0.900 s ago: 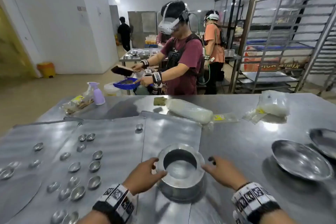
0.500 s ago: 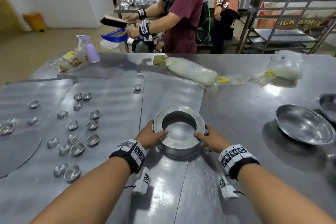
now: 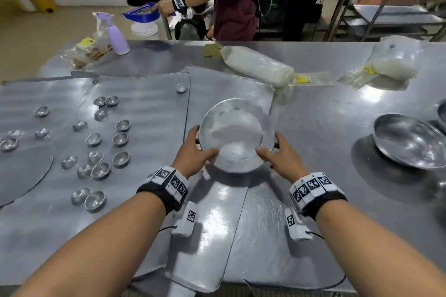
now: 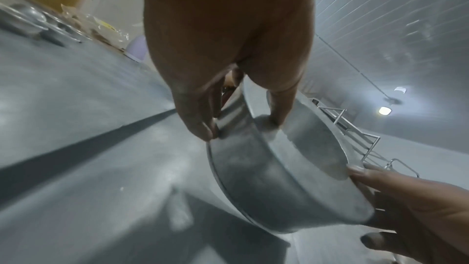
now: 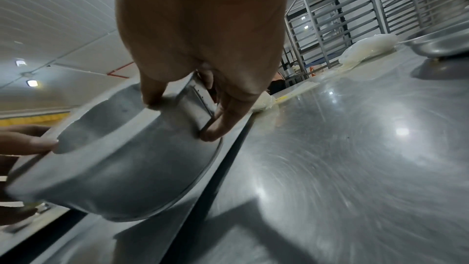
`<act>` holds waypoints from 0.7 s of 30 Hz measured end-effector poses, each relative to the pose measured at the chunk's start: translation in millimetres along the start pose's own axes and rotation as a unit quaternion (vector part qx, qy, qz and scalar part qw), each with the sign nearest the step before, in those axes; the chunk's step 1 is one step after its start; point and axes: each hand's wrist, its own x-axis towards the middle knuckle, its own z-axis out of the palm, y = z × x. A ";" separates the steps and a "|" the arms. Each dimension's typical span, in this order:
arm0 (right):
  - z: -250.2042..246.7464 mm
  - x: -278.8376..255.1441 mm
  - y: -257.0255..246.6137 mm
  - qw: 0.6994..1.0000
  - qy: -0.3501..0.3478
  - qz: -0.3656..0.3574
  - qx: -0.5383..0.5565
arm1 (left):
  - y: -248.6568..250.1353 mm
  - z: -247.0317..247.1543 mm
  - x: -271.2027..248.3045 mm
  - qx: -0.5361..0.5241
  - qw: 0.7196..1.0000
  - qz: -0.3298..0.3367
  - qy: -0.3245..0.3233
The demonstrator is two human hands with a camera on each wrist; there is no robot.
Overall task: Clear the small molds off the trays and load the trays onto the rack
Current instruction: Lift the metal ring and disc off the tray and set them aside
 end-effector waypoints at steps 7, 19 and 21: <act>-8.9 -14.9 -23.0 0.985 0.040 -0.013 0.168 | 27.4 -7.2 -19.9 -0.119 0.992 0.011 0.043; 9.1 -56.6 -3.1 0.996 0.044 -0.037 0.067 | 1.7 6.2 -69.9 -0.084 0.996 0.010 0.039; 10.5 -64.5 -0.3 0.997 0.030 -0.039 0.054 | -7.4 8.7 -78.0 -0.090 0.995 0.016 0.030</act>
